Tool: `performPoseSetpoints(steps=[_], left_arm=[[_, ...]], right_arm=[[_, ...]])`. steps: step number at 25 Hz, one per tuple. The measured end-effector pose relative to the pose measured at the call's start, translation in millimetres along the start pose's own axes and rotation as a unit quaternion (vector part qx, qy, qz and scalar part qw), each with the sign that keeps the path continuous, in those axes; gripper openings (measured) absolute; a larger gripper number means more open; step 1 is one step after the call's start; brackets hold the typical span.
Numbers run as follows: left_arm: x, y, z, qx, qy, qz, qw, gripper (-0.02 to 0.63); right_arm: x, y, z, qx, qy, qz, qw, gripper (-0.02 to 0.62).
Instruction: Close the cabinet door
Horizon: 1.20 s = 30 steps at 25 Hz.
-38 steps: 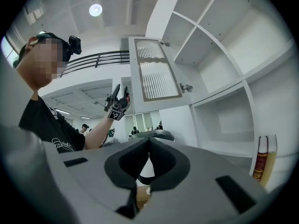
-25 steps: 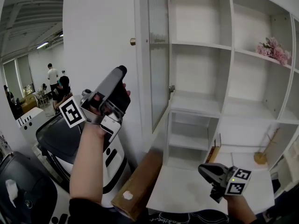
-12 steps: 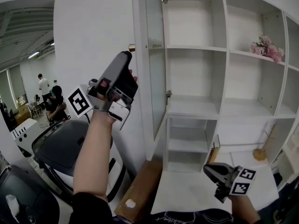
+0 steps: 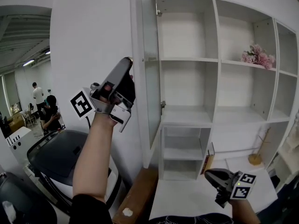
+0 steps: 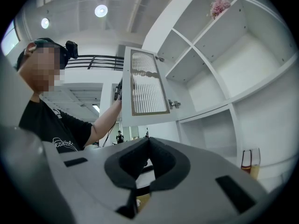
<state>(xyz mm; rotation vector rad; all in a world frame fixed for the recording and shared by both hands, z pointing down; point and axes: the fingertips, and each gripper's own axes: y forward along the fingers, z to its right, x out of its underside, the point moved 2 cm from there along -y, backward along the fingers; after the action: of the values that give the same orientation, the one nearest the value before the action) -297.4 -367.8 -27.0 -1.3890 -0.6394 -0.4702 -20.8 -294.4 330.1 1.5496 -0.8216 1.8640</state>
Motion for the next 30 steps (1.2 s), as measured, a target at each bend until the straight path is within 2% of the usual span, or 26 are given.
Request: performPoseSetpoints(steps=[4, 8, 12, 17, 26, 30], left_arm=[[-1.3, 8.1, -1.8, 0.006, 0.007, -0.008, 0.9999, 0.086], [0.8, 9.5, -2.8, 0.011, -0.001, -0.009, 0.9999, 0.084], [13.8, 26.9, -23.1, 0.007, -0.011, -0.002, 0.9999, 0.083], [22.1, 32.9, -23.4, 0.003, -0.013, -0.017, 0.9998, 0.083], [33.4, 44.7, -19.4, 0.007, 0.018, -0.041, 0.9990, 0.081], [34.2, 49.2, -10.0, 0.017, 0.044, -0.050, 0.9977, 0.081]], right_arm=[[-5.8, -5.8, 0.2, 0.003, 0.004, 0.005, 1.000, 0.006], [-3.5, -10.3, 2.1, 0.009, 0.009, 0.007, 1.000, 0.006], [-11.1, -17.2, 20.1, 0.008, 0.020, 0.008, 1.000, 0.006], [-9.4, -21.0, 22.4, 0.010, 0.025, 0.009, 1.000, 0.006], [-7.9, -23.0, 19.7, 0.021, 0.027, 0.013, 0.999, 0.006], [-6.2, -23.4, 12.4, 0.035, 0.028, 0.015, 0.999, 0.006]])
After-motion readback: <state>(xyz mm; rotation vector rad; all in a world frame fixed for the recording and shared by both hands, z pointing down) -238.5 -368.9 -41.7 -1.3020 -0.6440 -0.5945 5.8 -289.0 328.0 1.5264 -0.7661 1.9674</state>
